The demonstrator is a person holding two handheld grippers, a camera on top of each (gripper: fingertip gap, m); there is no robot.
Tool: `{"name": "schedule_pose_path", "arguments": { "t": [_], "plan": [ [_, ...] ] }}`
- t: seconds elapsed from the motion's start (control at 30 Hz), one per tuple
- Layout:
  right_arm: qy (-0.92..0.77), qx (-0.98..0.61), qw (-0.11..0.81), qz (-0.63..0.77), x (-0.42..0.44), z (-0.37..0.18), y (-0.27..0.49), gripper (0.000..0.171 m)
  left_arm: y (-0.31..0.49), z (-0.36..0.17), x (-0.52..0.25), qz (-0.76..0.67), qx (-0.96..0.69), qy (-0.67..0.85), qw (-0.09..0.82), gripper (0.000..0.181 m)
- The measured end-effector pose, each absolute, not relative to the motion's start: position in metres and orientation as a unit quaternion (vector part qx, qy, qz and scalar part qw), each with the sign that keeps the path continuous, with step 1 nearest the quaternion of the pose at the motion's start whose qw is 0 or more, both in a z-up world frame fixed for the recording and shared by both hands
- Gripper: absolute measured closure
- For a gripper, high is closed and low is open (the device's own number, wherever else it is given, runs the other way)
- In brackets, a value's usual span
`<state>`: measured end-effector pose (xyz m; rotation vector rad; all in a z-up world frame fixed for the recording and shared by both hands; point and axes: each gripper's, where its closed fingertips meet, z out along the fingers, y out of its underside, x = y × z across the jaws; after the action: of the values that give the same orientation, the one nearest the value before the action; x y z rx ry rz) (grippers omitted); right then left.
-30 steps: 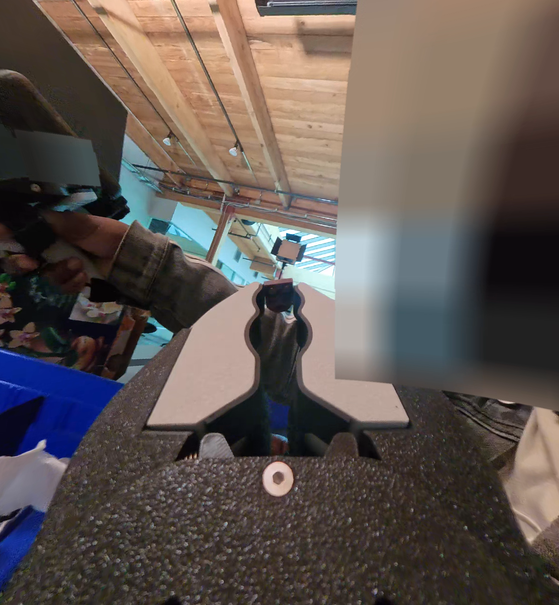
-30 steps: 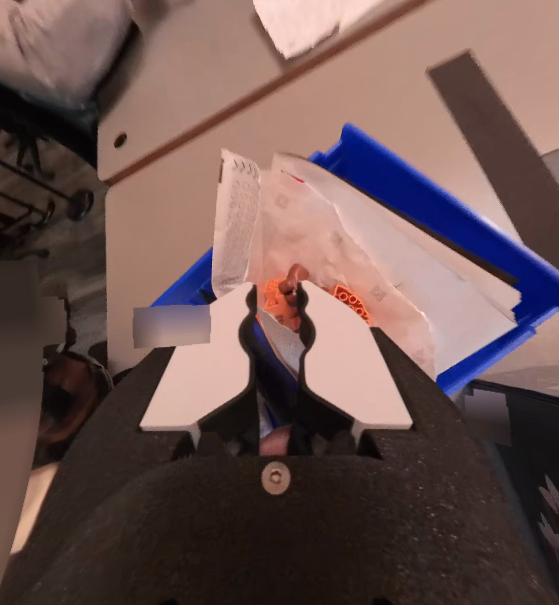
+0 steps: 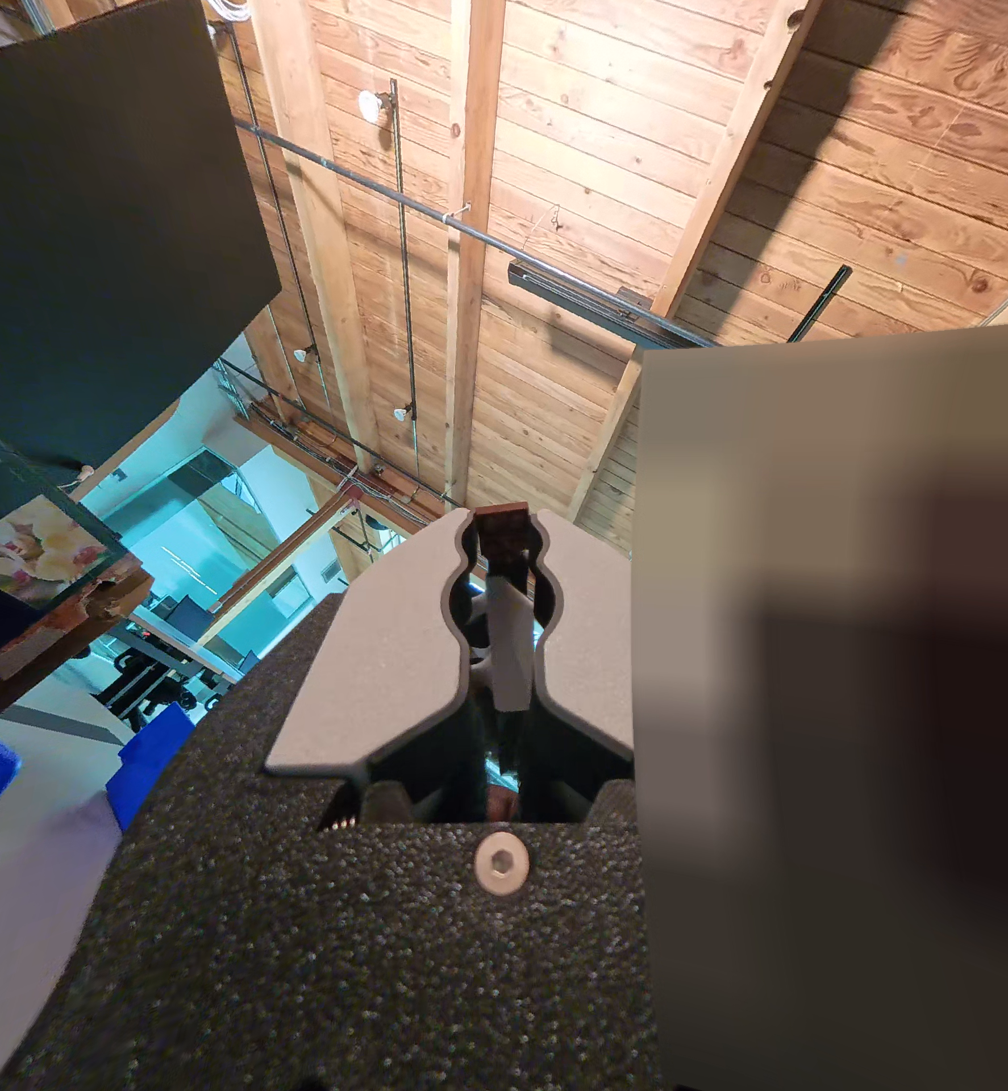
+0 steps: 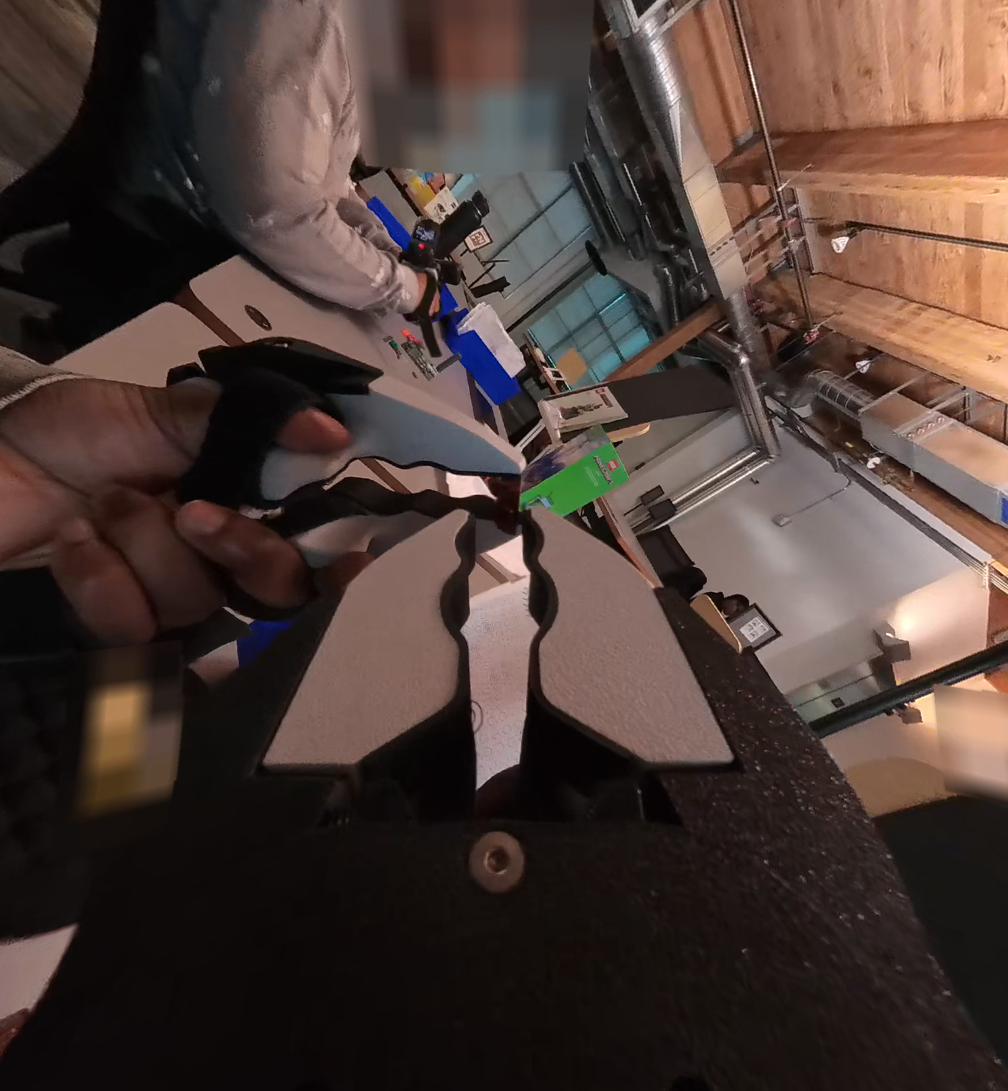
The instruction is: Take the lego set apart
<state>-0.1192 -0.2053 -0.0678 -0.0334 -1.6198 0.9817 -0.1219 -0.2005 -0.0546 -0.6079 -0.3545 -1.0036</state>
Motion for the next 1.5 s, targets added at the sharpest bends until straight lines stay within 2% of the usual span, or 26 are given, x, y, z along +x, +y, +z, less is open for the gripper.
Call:
{"name": "schedule_pose_path", "arguments": {
  "t": [0.07, 0.17, 0.33, 0.43, 0.6, 0.7, 0.87, 0.97, 1.07, 1.17, 1.27, 1.37, 1.43, 1.5],
  "plan": [
    [-0.685, -0.012, 0.601, 0.411, -0.120, -0.065, -0.203, 0.164, -0.200, -0.053, -0.121, -0.470, -0.285, -0.165, 0.819, 0.166],
    [-0.679, -0.017, 0.616, 0.400, -0.121, -0.064, -0.202, 0.165, -0.199, -0.053, -0.122, -0.460, -0.280, -0.175, 0.824, 0.166],
    [-0.624, -0.023, 0.712, 0.321, -0.125, -0.060, -0.201, 0.166, -0.199, -0.049, -0.128, -0.414, -0.253, -0.217, 0.847, 0.167],
    [-0.614, -0.030, 0.731, 0.296, -0.127, -0.061, -0.201, 0.165, -0.199, -0.049, -0.130, -0.401, -0.244, -0.229, 0.853, 0.167],
    [-0.627, -0.086, 0.624, 0.459, -0.122, -0.059, -0.202, 0.166, -0.201, -0.045, -0.124, -0.319, -0.284, -0.195, 0.883, 0.166],
    [-0.607, -0.106, 0.566, 0.547, -0.109, -0.054, -0.203, 0.166, -0.224, -0.048, -0.163, -0.286, -0.231, -0.255, 0.894, 0.166],
    [-0.614, -0.131, 0.504, 0.593, -0.106, -0.055, -0.193, 0.166, -0.224, -0.052, -0.163, -0.278, -0.283, -0.228, 0.889, 0.166],
    [-0.649, -0.176, 0.451, 0.587, -0.136, -0.056, -0.169, 0.166, -0.225, -0.050, -0.159, -0.243, -0.323, -0.199, 0.893, 0.166],
    [-0.725, -0.294, 0.304, 0.544, -0.204, -0.071, -0.129, 0.166, -0.220, -0.046, -0.162, -0.245, -0.390, -0.166, 0.872, 0.166],
    [-0.794, -0.368, 0.163, 0.456, -0.261, -0.101, -0.099, 0.165, -0.199, -0.043, -0.184, -0.173, -0.547, -0.098, 0.813, 0.166],
    [-0.825, -0.405, 0.052, 0.390, -0.285, -0.134, -0.089, 0.165, -0.169, -0.058, -0.248, -0.027, -0.735, -0.042, 0.676, 0.166],
    [-0.822, -0.420, 0.053, 0.381, -0.304, -0.146, -0.082, 0.165, -0.140, -0.081, -0.316, 0.072, -0.858, -0.012, 0.508, 0.165],
    [-0.818, -0.426, 0.035, 0.385, -0.310, -0.153, -0.084, 0.160, -0.116, -0.097, -0.327, 0.016, -0.903, 0.015, 0.430, 0.165],
    [-0.829, -0.421, 0.017, 0.368, -0.309, -0.163, -0.085, 0.144, -0.102, -0.120, -0.328, -0.052, -0.937, 0.035, 0.343, 0.165]
  ]
}}
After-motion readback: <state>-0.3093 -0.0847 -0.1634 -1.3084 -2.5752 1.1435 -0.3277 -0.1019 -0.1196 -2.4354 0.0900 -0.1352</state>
